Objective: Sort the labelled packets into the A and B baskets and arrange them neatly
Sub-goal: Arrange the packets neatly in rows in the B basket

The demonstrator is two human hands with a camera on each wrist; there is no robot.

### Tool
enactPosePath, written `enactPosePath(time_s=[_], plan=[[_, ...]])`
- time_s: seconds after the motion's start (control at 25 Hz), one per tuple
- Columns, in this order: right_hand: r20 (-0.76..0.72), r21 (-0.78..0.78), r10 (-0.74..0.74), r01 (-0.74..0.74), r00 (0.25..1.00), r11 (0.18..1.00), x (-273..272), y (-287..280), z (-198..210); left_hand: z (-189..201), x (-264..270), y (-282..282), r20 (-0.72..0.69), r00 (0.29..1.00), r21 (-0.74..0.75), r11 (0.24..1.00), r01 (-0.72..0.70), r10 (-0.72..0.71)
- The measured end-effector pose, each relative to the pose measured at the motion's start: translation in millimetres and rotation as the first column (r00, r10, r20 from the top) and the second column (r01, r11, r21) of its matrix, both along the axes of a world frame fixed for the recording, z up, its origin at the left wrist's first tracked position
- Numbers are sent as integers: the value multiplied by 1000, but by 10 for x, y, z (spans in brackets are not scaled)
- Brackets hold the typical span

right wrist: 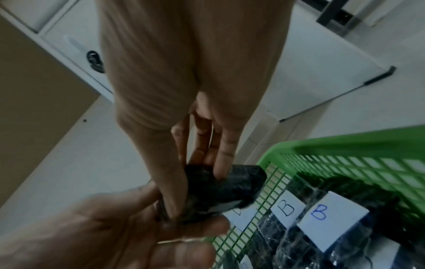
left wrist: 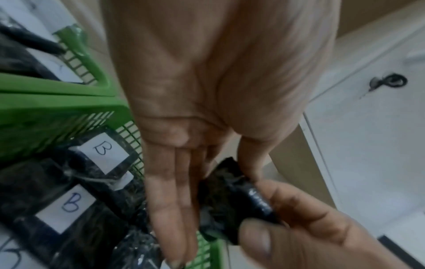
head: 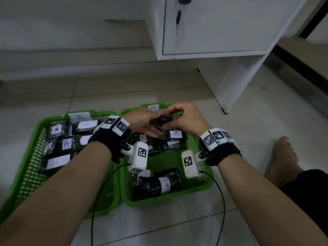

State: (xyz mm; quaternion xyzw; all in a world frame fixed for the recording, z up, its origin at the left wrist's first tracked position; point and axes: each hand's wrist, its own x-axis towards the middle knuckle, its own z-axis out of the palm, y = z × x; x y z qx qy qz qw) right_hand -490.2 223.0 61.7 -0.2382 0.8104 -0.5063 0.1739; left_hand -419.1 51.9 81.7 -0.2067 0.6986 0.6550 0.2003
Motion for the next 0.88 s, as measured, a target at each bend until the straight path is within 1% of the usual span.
enactPosePath(time_s=[0.04,0.08,0.12,0.16,0.2,0.24,0.28,0.32,0.4,0.48,0.52,0.6,0.64,0.68,0.72,0.76,0.8,0.84,0.88], plan=[[-2,8,48,-48,999,999,17,-9,24,22,25,-25,-43,997,39,997,-69,70],[14,-13,61,-60,998,998,26,-1,54,3,40,-88,-87,987,56,990,-128,133],[13,-30,30,-30,999,999,27,14,94,-27,49,-172,-124,979,52,986,-158,164],[-36,-19,-30,29,999,999,22,35,132,-52,62,-256,-151,973,39,984,-172,176],[-147,27,-88,93,985,995,0,43,154,-60,87,-329,-161,970,20,984,-178,179],[-259,86,-111,137,960,987,-14,53,167,-78,102,-381,-167,971,-2,985,-173,170],[-350,139,-93,150,932,979,-14,40,192,-75,119,-413,-176,971,-29,986,-167,159],[-411,192,-50,140,910,971,-12,19,189,-71,119,-423,-179,975,-68,987,-149,135],[-491,290,91,64,867,955,23,-45,186,-32,110,-404,-202,978,-164,982,-90,55],[-550,397,246,-9,798,918,60,-127,148,-8,80,-368,-246,969,-215,975,-53,-2],[-576,444,302,-19,760,896,62,-162,126,-9,53,-358,-268,963,-229,972,-59,-5],[-611,482,320,20,724,876,1,-208,86,-32,28,-362,-283,959,-294,951,-90,3],[-620,487,296,60,726,871,-49,-216,62,-39,34,-376,-274,962,-387,917,-95,-16],[-616,501,270,103,740,859,-99,-216,40,-47,39,-396,-251,966,-525,847,-83,-61],[-584,536,249,136,773,834,-153,-223,9,-70,46,-417,-180,974,-664,748,-19,-135],[-529,579,231,149,816,802,-201,-242,-40,-118,55,-430,-85,973,-755,651,78,-216],[-475,613,212,148,854,776,-236,-281,-99,-163,79,-428,40,961,-791,580,198,-273],[-429,633,202,133,881,763,-258,-334,-165,-241,96,-431,154,938,-793,527,305,-311],[-399,647,205,116,894,754,-264,-396,-213,-325,103,-440,246,913,-783,489,384,-324]])
